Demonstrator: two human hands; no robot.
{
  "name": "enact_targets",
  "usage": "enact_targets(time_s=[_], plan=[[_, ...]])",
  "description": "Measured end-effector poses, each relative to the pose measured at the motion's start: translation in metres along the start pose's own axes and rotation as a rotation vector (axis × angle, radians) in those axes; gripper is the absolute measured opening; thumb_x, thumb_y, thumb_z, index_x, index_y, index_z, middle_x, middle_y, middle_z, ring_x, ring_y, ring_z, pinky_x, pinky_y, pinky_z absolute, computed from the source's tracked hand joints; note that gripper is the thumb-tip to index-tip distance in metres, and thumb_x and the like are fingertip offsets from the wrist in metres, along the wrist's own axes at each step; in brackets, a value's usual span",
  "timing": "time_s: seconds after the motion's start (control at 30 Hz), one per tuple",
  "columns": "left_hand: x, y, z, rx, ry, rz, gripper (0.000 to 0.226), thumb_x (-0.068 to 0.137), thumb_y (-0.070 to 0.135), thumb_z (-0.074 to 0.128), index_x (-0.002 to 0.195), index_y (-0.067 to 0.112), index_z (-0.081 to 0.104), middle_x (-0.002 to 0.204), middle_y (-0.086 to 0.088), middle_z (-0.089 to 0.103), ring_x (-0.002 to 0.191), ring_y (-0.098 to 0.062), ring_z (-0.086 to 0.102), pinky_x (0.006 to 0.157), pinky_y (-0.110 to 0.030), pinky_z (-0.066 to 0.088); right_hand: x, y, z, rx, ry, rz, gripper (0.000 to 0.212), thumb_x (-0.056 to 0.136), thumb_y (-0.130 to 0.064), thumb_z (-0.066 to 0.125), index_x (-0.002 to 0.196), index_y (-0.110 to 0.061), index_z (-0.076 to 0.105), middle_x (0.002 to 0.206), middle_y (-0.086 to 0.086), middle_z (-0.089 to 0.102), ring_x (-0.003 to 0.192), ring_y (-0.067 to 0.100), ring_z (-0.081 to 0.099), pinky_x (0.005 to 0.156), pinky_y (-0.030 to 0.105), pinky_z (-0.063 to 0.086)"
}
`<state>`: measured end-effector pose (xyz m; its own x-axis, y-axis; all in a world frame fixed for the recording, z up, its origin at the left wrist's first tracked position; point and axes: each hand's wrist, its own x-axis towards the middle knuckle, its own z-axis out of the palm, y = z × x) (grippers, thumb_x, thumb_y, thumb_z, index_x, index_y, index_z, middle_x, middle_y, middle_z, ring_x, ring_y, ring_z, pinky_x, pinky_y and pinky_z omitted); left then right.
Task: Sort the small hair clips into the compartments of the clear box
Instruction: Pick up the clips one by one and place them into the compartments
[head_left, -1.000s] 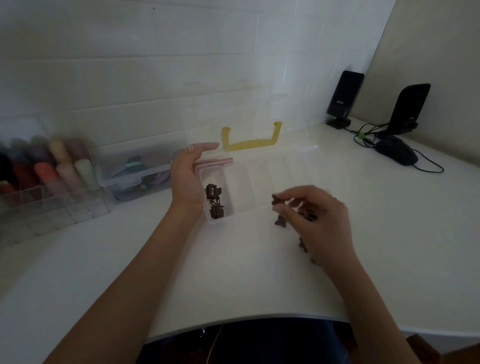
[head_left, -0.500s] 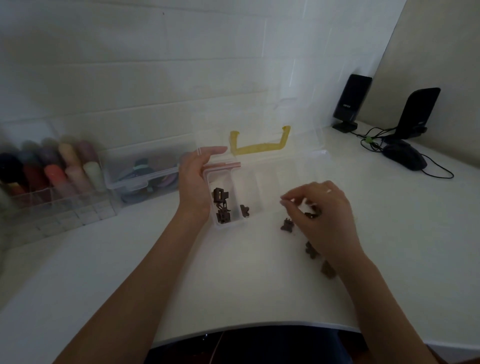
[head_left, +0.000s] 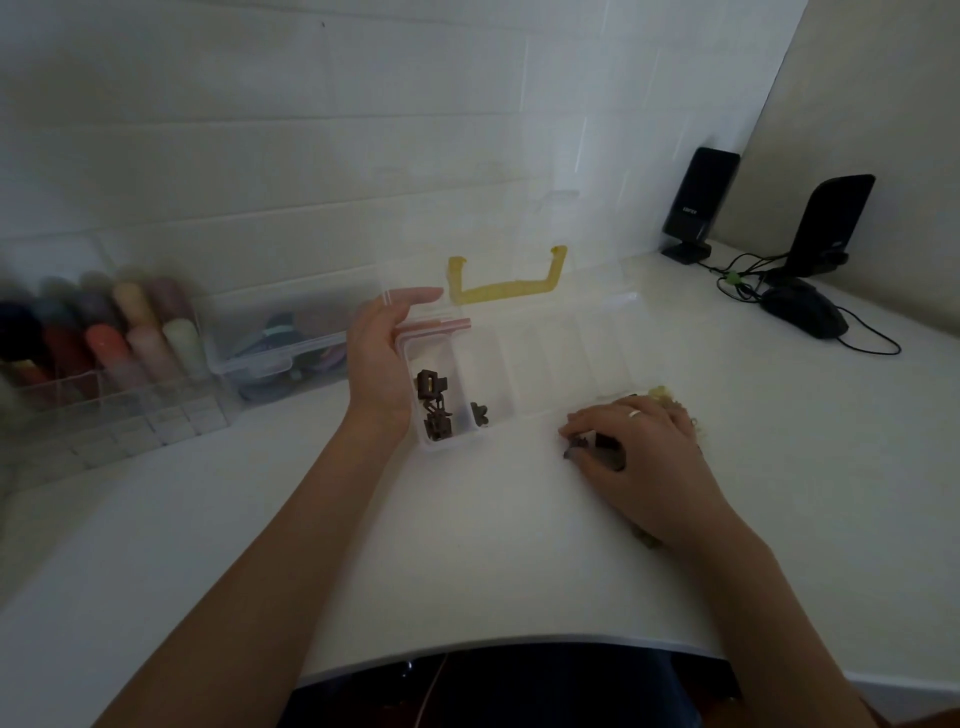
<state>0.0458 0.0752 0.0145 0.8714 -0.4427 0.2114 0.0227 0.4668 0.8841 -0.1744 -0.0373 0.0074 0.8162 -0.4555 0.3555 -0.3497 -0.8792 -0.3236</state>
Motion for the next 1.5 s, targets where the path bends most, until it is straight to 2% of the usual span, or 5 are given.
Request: enact_targets(time_s=[0.23, 0.43, 0.67, 0.9, 1.5], plan=[[0.003, -0.003, -0.001, 0.002, -0.014, 0.021, 0.03, 0.064, 0.037, 0.06, 0.077, 0.017, 0.078, 0.121, -0.031, 0.055, 0.121, -0.047, 0.052, 0.109, -0.061, 0.035, -0.001, -0.006, -0.006, 0.305, 0.142, -0.038, 0.018, 0.075, -0.012, 0.076, 0.089, -0.023, 0.073, 0.084, -0.019, 0.062, 0.088, -0.001, 0.052, 0.077, 0.001, 0.035], [0.005, -0.007, -0.003, 0.017, -0.028, 0.026, 0.03, 0.068, 0.038, 0.058, 0.078, 0.019, 0.078, 0.118, -0.024, 0.06, 0.121, -0.046, 0.052, 0.109, -0.061, 0.034, 0.001, -0.016, -0.012, 0.445, 0.272, -0.085, 0.023, 0.078, -0.019, 0.075, 0.092, -0.035, 0.068, 0.085, -0.025, 0.065, 0.089, -0.001, 0.058, 0.075, 0.012, 0.044], [0.009, -0.009, -0.008, 0.014, -0.048, -0.008, 0.031, 0.073, 0.039, 0.059, 0.084, 0.017, 0.078, 0.119, -0.026, 0.059, 0.121, -0.047, 0.052, 0.109, -0.062, 0.034, 0.034, -0.021, -0.005, 0.194, 0.239, -0.174, 0.029, 0.083, -0.031, 0.068, 0.111, -0.036, 0.067, 0.129, -0.014, 0.054, 0.122, 0.013, 0.044, 0.096, 0.031, 0.026], [0.014, -0.013, -0.01, -0.002, -0.034, 0.021, 0.029, 0.074, 0.034, 0.058, 0.083, 0.016, 0.078, 0.11, -0.016, 0.064, 0.121, -0.047, 0.053, 0.11, -0.061, 0.033, -0.004, 0.0, -0.014, 0.252, 0.256, -0.024, 0.017, 0.082, -0.041, 0.062, 0.095, -0.032, 0.069, 0.093, -0.018, 0.064, 0.093, 0.003, 0.05, 0.084, 0.04, 0.046], [0.016, -0.005, -0.016, -0.09, 0.032, -0.052, 0.022, 0.079, 0.025, 0.059, 0.082, 0.013, 0.077, 0.092, -0.007, 0.063, 0.118, -0.048, 0.052, 0.11, -0.059, 0.036, -0.002, 0.016, 0.005, -0.299, 0.022, 0.091, 0.047, 0.087, -0.057, 0.047, 0.122, -0.027, 0.053, 0.128, -0.006, 0.054, 0.126, 0.017, 0.039, 0.099, 0.033, 0.016]])
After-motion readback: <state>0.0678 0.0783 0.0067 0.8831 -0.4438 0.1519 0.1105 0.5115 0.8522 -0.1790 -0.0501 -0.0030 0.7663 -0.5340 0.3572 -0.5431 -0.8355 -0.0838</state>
